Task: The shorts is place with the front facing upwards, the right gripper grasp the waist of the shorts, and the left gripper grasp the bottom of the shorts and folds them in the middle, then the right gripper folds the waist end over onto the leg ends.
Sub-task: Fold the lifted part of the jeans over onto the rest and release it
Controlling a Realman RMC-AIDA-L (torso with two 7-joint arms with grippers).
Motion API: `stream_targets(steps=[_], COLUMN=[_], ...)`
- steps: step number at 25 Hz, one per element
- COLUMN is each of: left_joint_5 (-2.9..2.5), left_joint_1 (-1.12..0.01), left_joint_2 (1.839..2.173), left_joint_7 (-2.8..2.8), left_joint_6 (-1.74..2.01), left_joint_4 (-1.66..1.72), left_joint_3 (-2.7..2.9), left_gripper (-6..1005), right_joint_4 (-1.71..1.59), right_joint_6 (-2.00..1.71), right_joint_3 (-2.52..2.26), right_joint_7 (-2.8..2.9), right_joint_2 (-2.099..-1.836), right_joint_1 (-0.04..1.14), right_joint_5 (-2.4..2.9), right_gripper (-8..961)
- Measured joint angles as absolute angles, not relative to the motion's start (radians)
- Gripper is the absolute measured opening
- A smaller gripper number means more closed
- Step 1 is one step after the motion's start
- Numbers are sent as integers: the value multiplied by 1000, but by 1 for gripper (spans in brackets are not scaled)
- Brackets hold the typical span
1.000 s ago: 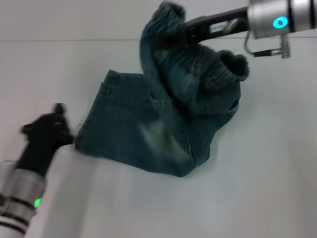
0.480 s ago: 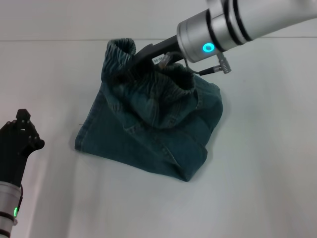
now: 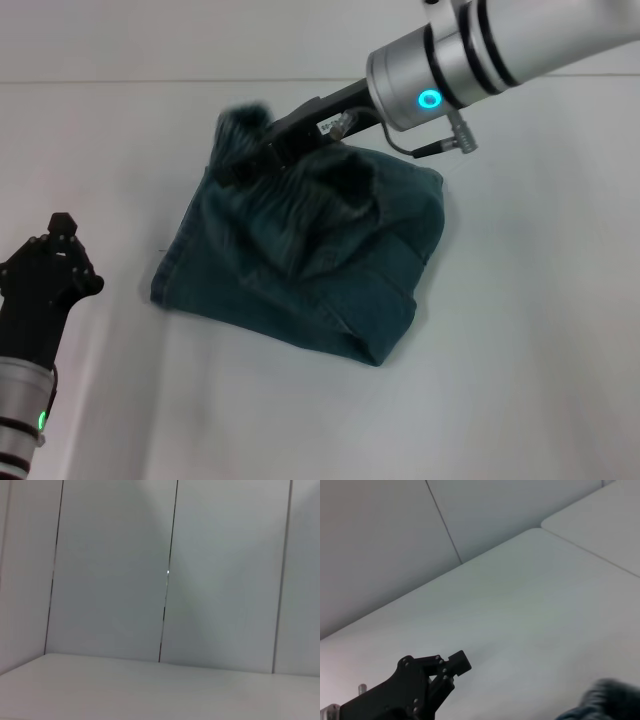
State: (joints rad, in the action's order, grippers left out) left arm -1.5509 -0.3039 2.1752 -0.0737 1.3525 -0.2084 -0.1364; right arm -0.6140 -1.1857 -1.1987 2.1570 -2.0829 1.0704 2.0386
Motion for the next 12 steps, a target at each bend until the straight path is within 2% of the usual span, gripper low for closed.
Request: stream_targets(steps=[4,8,12], left_joint_5=[-1551,-1551,-1551], left_joint_1=[-312,-313,-313], left_joint_2=[2175,2175,2174], left_joint_7=[-74,-74,-74], left_joint_6=[1350,1351,1360], left_joint_4=[-209,-214,-216], left_joint_3=[-126,-126,-124], left_gripper=[-2,-2,-1], right_joint_4=[-688,-773,-903], right_joint_6=[-1247,-1295,-1309], right_joint_3=[-1198,-1195,-1180], right_joint_7=[2244,2286,2277], right_joint_2=[-2078,-2084,-2086], right_joint_1=[1059,1025,922], right_joint_5=[2090,2130,2115], right_gripper=[668,782,882])
